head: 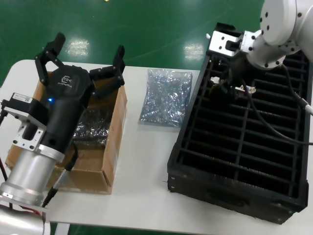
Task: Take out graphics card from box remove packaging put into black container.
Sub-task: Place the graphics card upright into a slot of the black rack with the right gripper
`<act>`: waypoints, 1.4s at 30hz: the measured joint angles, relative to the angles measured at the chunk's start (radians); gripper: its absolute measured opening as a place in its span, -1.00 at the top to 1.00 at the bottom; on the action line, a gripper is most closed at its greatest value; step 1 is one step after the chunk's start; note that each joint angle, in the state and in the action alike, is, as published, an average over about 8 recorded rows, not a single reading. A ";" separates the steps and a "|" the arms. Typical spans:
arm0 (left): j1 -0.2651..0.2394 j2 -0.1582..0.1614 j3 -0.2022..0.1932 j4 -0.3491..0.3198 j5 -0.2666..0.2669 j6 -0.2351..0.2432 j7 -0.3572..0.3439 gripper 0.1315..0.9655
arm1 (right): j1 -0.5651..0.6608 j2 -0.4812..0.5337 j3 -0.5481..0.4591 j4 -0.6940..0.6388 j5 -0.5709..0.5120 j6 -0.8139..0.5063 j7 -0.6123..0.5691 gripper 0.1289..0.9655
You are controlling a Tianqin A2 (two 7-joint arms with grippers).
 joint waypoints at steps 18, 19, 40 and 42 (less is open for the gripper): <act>0.003 0.000 -0.001 -0.001 0.002 -0.005 0.003 -1.00 | -0.039 0.000 -0.001 0.047 -0.017 0.035 0.006 0.82; 0.004 0.000 -0.001 -0.003 0.002 -0.006 0.002 -1.00 | -0.039 0.000 -0.001 0.047 -0.018 0.037 0.007 0.81; 0.015 0.004 0.002 -0.030 0.007 -0.021 -0.007 -1.00 | -0.027 0.000 -0.001 0.054 -0.041 0.171 0.033 0.18; 0.012 0.002 -0.003 -0.032 0.007 -0.025 -0.005 -1.00 | -0.022 0.000 -0.001 0.059 -0.048 0.197 0.050 0.18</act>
